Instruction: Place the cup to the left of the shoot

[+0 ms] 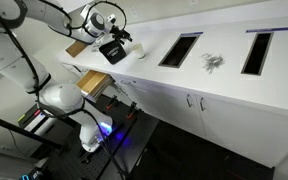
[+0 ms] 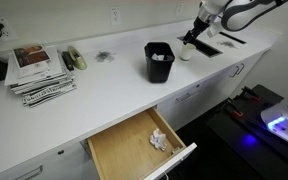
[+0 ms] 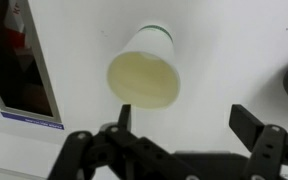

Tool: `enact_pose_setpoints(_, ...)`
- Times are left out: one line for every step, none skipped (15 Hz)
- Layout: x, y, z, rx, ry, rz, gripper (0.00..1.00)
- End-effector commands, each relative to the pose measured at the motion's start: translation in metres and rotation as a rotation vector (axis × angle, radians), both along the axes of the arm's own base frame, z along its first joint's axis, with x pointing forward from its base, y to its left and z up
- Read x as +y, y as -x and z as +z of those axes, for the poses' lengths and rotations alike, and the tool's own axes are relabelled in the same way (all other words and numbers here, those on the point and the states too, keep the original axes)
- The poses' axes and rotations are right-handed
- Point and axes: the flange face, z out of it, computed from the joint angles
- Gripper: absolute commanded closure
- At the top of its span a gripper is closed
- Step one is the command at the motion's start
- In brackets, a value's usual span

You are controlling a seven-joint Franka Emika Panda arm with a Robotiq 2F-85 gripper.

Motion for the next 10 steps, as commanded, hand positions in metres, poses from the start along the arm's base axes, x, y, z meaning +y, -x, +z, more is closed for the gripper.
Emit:
enact_pose_setpoints(0.002, 0.045, 0.034, 0.037, -0.012, -0.002, 0.0)
enact_pose_setpoints(0.003, 0.053, 0.043, 0.041, -0.022, -0.007, 0.0)
enact_pose_setpoints(0.004, 0.063, 0.052, 0.037, -0.036, -0.003, 0.0)
enact_pose_setpoints(0.005, 0.071, 0.061, 0.034, -0.041, -0.009, 0.0)
enact_pose_setpoints(0.004, 0.08, 0.069, 0.025, -0.04, -0.017, 0.0)
enact_pose_setpoints(0.004, 0.087, 0.077, 0.017, -0.038, -0.028, 0.0)
enact_pose_setpoints(0.002, 0.095, 0.083, 0.006, -0.035, -0.034, 0.0)
enact_pose_setpoints(0.001, 0.101, 0.09, -0.001, -0.032, -0.038, 0.0)
enact_pose_setpoints(-0.001, 0.106, 0.095, -0.009, -0.029, -0.044, 0.0)
enact_pose_setpoints(-0.003, 0.111, 0.098, -0.016, -0.029, -0.046, 0.0)
